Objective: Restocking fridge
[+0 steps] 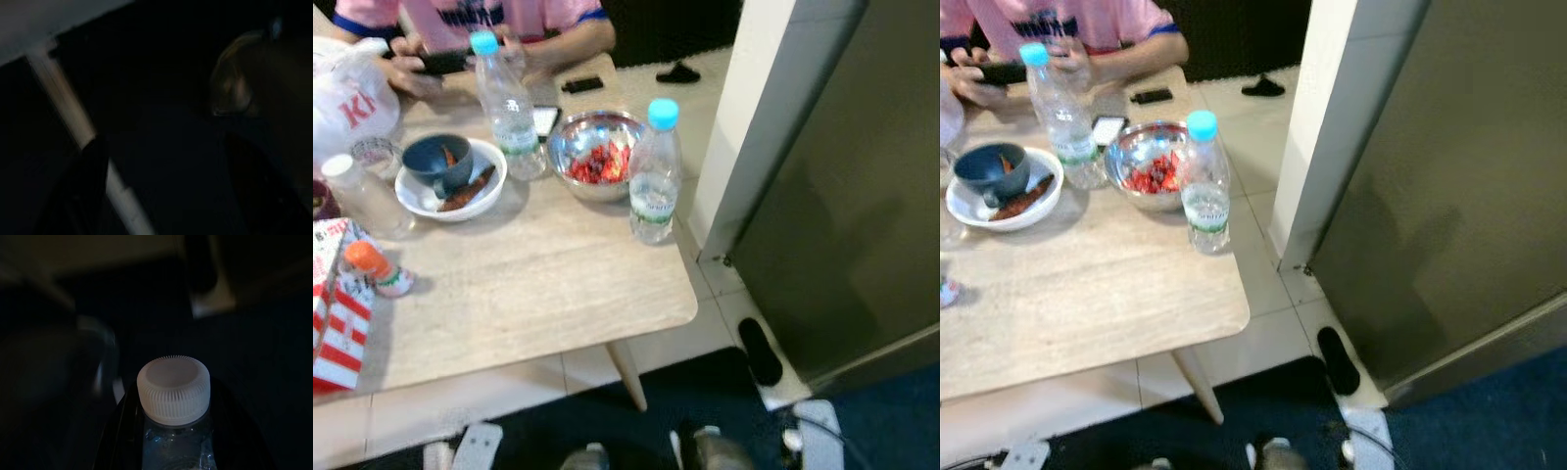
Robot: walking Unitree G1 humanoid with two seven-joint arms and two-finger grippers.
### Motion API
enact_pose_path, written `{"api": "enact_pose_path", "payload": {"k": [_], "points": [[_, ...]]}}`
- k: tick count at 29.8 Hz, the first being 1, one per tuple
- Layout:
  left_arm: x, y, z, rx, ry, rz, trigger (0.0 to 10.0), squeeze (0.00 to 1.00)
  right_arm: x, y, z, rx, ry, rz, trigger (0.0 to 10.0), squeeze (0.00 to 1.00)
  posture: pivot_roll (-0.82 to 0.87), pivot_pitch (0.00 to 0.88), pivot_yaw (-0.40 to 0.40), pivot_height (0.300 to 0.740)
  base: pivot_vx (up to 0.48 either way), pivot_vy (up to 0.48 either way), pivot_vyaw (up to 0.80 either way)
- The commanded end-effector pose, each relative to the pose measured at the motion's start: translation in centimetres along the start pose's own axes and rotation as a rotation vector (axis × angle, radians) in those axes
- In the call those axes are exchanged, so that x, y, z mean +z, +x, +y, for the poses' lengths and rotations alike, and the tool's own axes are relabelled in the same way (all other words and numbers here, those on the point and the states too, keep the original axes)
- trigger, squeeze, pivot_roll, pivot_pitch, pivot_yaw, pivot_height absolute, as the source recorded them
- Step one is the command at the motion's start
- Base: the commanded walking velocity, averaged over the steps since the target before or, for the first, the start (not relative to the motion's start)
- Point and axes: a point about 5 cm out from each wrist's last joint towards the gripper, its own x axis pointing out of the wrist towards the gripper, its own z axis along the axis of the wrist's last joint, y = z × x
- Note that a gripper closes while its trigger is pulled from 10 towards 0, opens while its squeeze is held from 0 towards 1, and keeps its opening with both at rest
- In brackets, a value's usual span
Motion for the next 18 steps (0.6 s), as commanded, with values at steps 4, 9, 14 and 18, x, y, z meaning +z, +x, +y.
{"api": "enact_pose_path", "payload": {"k": [4, 9, 14, 18], "points": [[-0.65, 0.59, -1.03, 0.011, -0.017, 0.022, 10.0, 0.00, -0.98, -0.16, 0.23, 0.016, -0.052, 0.050, 10.0, 0.00, -0.03, 0.179, -0.050, 0.740, 0.000, 0.000, 0.00], [-0.81, 0.80, -1.14, 0.028, -0.029, 0.039, 10.0, 0.00, -0.55, -0.01, 0.38, 0.016, -0.039, 0.041, 10.0, 0.00, -0.03, 0.174, -0.044, 0.740, 0.000, 0.000, 0.00], [-0.98, 0.82, -1.03, 0.041, -0.020, 0.052, 10.0, 0.00, -0.44, 0.04, 0.34, 0.014, -0.039, 0.043, 10.0, 0.00, -0.03, 0.171, -0.044, 0.740, 0.000, 0.000, 0.00], [-0.97, 0.86, -1.07, 0.045, -0.023, 0.052, 10.0, 0.00, -0.41, 0.05, 0.29, 0.011, -0.034, 0.045, 10.0, 0.00, -0.03, 0.167, -0.042, 0.740, 0.000, 0.000, 0.00]]}}
